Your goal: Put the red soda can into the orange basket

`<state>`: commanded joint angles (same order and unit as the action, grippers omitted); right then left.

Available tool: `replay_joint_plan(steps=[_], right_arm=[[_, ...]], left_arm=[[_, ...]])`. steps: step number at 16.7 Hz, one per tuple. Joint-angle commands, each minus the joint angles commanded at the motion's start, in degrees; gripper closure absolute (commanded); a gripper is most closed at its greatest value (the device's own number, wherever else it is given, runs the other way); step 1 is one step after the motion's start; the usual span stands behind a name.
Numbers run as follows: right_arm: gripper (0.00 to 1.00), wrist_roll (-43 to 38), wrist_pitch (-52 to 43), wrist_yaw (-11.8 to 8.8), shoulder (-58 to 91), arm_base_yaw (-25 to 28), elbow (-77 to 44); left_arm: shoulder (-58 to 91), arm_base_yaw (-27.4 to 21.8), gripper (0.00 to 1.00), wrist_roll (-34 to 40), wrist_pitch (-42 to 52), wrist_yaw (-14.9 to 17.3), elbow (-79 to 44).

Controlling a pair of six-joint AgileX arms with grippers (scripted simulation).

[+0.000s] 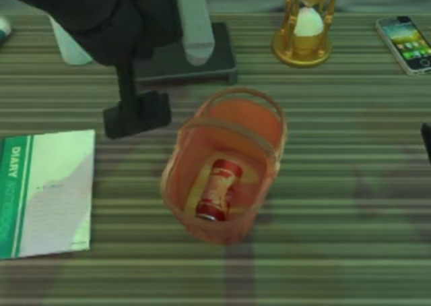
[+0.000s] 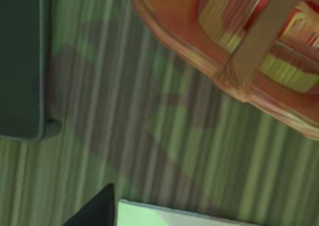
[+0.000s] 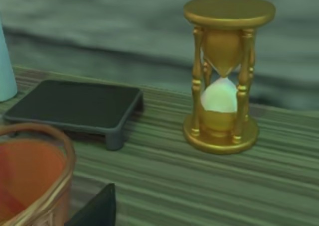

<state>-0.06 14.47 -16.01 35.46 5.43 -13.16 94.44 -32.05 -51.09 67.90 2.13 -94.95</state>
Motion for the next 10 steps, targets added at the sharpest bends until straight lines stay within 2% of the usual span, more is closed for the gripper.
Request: replay_joint_plan(steps=[3, 6, 8, 10], right_arm=[[0.0, 0.0, -6.2, 6.9, -15.3, -2.0, 5.9], [0.0, 0.1, -11.0, 12.1, -27.2, -3.6, 10.2], [0.0, 0.1, -13.1, 14.4, -32.1, -4.3, 11.9], [0.0, 0.1, -14.2, 15.8, -34.9, -4.8, 13.0]], left_arm=[[14.2, -3.7, 0.0, -7.2, 8.3, -0.6, -13.7], [25.7, -6.3, 0.0, -12.7, 14.9, -1.3, -24.1], [30.9, -7.5, 0.0, -15.2, 17.9, -1.7, -28.8], [33.9, -8.1, 0.0, -16.6, 19.7, -1.9, -31.4]])
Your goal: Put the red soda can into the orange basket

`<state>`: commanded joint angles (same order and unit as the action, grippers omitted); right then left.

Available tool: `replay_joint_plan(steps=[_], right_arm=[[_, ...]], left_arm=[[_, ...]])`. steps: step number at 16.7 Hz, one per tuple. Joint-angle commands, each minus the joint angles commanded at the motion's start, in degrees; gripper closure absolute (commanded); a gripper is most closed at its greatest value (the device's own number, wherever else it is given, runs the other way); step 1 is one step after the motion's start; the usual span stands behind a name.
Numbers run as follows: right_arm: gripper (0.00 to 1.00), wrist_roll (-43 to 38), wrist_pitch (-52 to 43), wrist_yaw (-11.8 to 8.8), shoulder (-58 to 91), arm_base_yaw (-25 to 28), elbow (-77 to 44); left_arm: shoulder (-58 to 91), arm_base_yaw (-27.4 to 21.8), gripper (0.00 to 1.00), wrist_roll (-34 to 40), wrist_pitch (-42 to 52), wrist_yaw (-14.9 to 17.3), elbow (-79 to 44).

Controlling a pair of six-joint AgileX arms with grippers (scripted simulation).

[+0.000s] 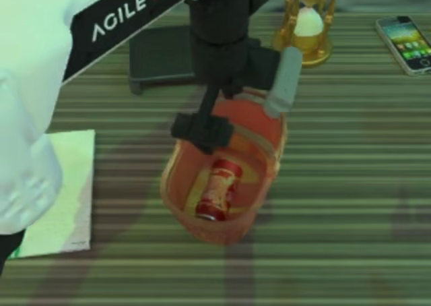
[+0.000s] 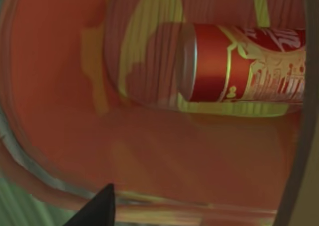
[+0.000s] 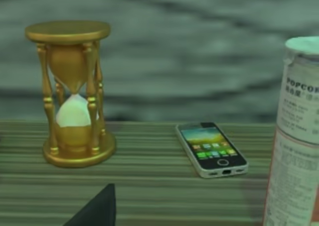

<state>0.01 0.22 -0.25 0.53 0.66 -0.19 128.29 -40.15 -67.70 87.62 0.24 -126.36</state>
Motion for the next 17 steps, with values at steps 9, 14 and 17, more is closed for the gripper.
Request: replay_joint_plan(steps=[9, 14, 17], right_arm=[[0.0, 0.0, -0.2, 0.2, -0.5, -0.1, 0.2], [0.0, 0.0, -0.2, 0.2, -0.5, -0.1, 0.2], [0.0, 0.0, -0.2, 0.2, -0.5, -0.1, 0.2]], left_arm=[[0.2, 0.0, 0.0, -0.4, -1.4, 0.0, 1.6], [-0.4, -0.1, 0.0, -0.3, -4.9, -0.1, 5.7], [-0.4, -0.1, 0.08, -0.3, -4.9, -0.1, 5.7]])
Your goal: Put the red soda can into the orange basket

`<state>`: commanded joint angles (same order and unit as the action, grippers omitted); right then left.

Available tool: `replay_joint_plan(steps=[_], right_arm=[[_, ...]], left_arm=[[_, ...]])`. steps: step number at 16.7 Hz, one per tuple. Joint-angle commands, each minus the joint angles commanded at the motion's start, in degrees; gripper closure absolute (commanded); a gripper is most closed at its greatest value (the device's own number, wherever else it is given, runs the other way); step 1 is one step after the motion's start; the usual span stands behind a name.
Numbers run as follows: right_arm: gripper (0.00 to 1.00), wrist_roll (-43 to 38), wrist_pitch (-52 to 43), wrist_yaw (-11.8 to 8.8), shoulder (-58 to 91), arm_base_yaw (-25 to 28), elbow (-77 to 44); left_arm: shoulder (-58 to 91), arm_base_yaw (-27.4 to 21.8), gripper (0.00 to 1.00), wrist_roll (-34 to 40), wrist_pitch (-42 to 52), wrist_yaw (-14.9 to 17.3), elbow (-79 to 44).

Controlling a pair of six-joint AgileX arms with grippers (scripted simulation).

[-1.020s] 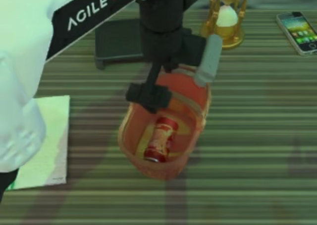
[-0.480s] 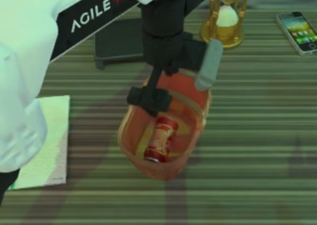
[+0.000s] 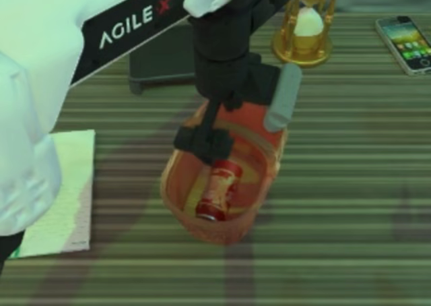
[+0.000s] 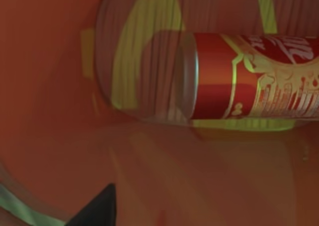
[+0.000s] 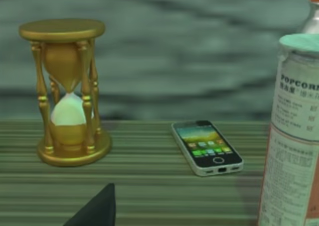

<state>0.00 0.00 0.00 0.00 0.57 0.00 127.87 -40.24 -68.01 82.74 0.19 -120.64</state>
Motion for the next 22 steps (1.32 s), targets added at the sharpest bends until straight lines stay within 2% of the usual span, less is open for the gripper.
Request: replay_joint_plan(steps=[12, 22], right_arm=[[0.0, 0.0, 0.0, 0.0, 0.0, 0.0, 0.0], [0.0, 0.0, 0.0, 0.0, 0.0, 0.0, 0.0]], left_arm=[[0.0, 0.0, 0.98, 0.0, 0.0, 0.0, 0.0], [0.0, 0.0, 1.0, 0.0, 0.0, 0.0, 0.0]])
